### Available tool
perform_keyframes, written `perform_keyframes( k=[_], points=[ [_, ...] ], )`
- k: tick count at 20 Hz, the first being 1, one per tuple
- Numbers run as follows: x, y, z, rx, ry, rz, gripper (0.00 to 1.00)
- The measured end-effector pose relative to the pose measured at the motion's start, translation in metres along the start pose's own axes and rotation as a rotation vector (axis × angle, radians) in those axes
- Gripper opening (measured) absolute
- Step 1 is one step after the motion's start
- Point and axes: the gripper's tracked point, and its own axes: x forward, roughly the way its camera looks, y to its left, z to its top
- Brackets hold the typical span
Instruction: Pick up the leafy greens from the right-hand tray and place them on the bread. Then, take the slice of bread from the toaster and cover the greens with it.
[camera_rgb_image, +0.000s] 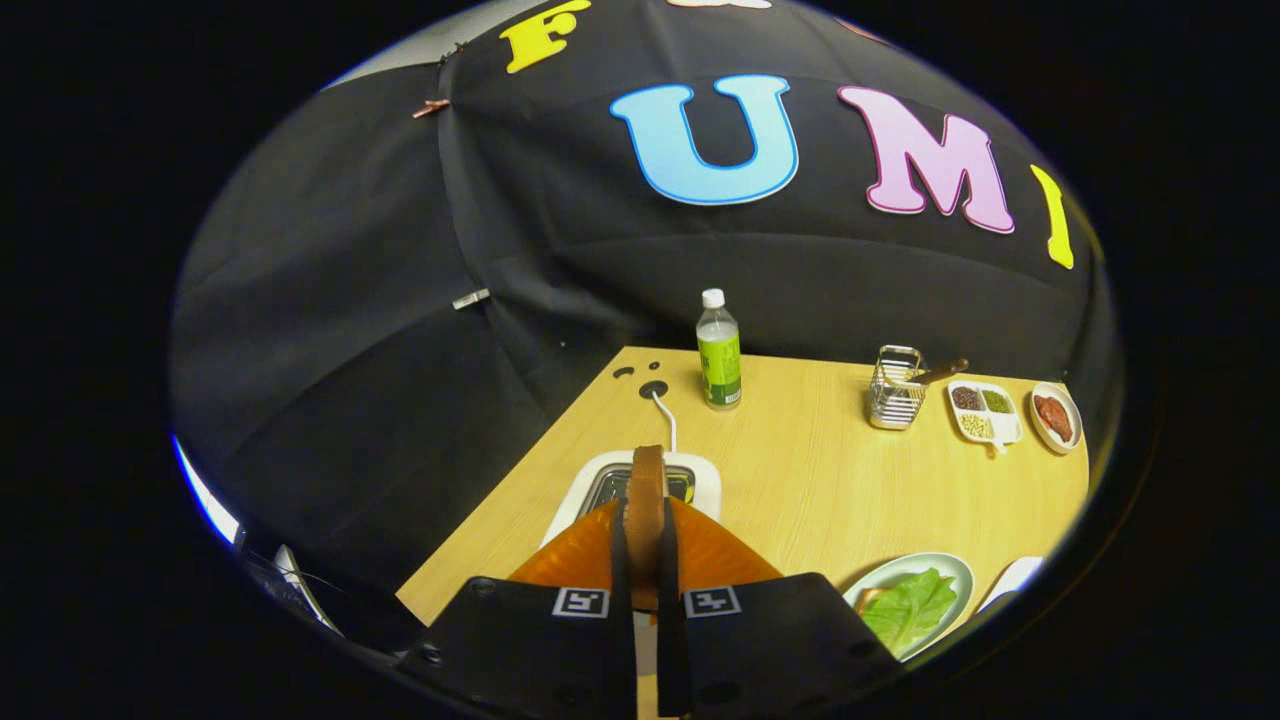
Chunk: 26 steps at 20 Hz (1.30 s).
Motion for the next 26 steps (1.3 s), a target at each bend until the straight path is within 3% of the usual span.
perform_keyframes(
  k=[6,12,19,26],
  points=[
    [-0.055,-0.024,0.04,0.048,-0.078,0.024,0.12],
    [-0.103,-0.109,0.054,0.063,-0.147,-0.092,0.12],
    [-0.126,-0.211,0.008,0.124,-0.1,-0.248,0.12],
    [-0.1,-0.224,-0.064,0.254,-0.025,-0.225,0.12]
  ],
)
